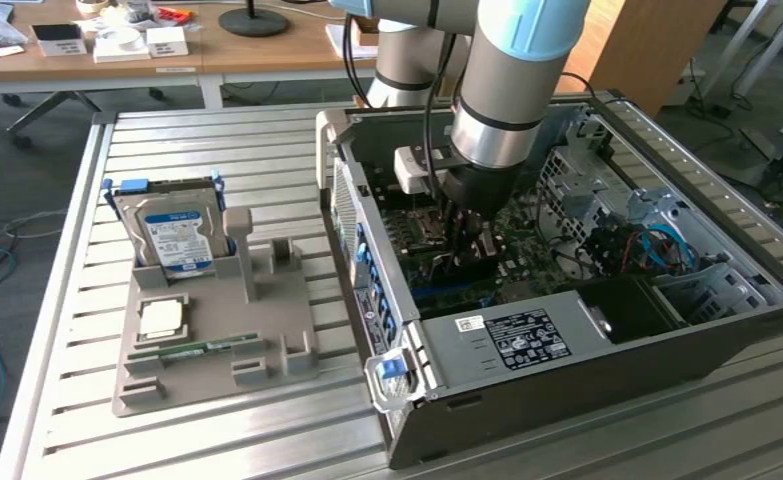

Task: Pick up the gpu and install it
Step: 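Insert the gpu into the slot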

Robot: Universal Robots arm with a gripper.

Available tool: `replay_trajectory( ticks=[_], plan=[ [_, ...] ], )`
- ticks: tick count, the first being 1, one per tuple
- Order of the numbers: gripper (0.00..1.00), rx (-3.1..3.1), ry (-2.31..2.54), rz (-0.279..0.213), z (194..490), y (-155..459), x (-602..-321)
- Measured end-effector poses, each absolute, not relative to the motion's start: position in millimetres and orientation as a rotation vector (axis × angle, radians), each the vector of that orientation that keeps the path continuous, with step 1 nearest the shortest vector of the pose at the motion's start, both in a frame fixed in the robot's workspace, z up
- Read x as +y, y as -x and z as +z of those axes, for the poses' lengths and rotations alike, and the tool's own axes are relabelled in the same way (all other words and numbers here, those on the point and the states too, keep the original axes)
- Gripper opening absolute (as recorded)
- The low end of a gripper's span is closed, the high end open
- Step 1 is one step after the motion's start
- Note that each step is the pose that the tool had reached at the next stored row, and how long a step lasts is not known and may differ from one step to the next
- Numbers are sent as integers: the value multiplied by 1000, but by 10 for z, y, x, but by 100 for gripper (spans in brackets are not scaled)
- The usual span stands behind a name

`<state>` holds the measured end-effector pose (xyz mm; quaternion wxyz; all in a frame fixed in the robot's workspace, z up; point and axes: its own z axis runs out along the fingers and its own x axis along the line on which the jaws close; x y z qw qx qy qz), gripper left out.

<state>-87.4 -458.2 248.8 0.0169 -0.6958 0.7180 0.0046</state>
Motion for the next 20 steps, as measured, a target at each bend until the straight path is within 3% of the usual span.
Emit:
replay_trajectory(
  ticks=[20],
  plan=[
    [27, 2232, 2163, 14, 2438, 889, -4583]
  ],
)
